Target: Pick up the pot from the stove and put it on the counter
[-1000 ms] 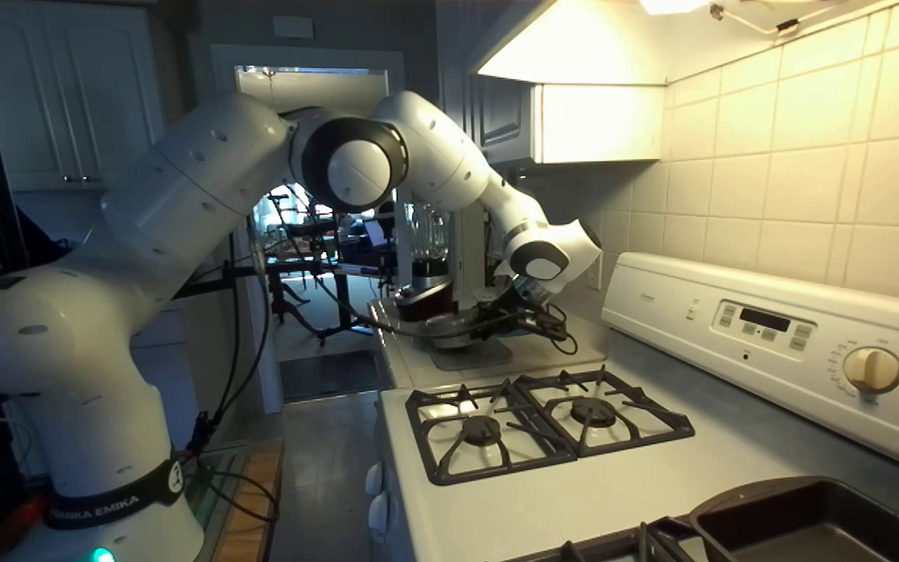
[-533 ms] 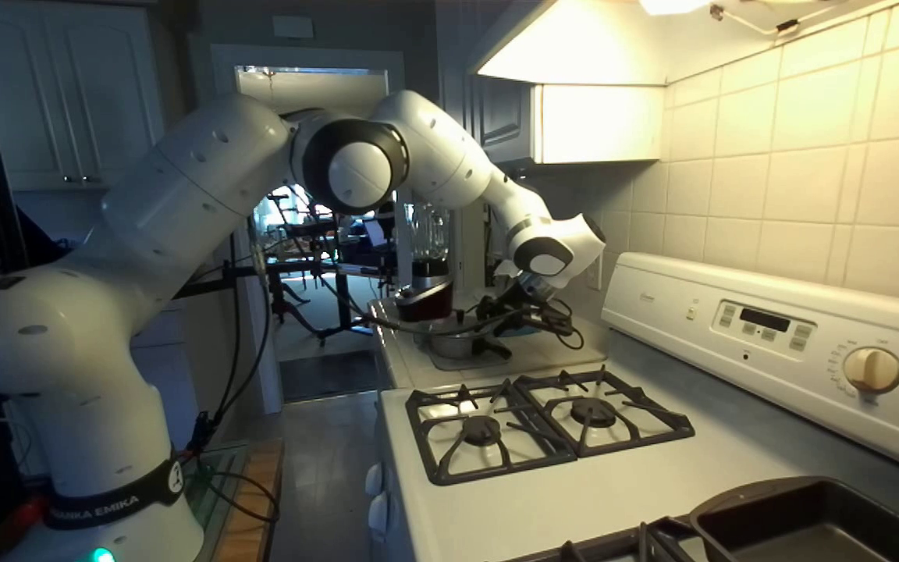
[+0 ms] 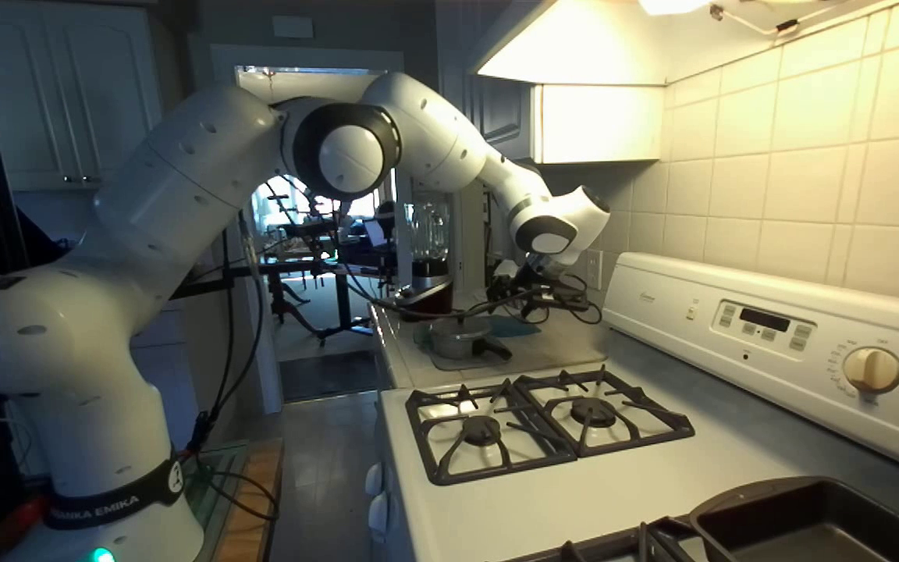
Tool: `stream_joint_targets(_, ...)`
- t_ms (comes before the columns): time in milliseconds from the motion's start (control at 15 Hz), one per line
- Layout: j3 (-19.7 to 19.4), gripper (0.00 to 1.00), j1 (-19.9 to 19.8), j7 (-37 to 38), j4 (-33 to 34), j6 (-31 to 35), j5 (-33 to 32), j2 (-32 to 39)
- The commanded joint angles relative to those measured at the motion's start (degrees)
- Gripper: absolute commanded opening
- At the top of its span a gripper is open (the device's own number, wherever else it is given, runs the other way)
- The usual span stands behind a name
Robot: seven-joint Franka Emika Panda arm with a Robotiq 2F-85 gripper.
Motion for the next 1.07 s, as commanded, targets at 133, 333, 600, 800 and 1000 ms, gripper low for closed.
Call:
stream_joint_targets(133,-1.8,1.0,0.6,-1.7,-7.9,5.9,-3.2,-7.7)
stream_joint_targets(333,-2.8,1.0,0.6,-1.8,-12.7,8.6,-5.5,-11.7)
stream_joint_targets(600,-3.7,1.0,0.4,-2.7,-20.8,13.0,-8.3,-18.1)
stream_joint_targets(800,-4.5,1.0,0.7,-3.8,-26.7,16.5,-10.6,-22.7)
stream_joint_targets(1000,-5.3,1.0,1.2,-3.6,-32.6,20.5,-13.5,-26.8)
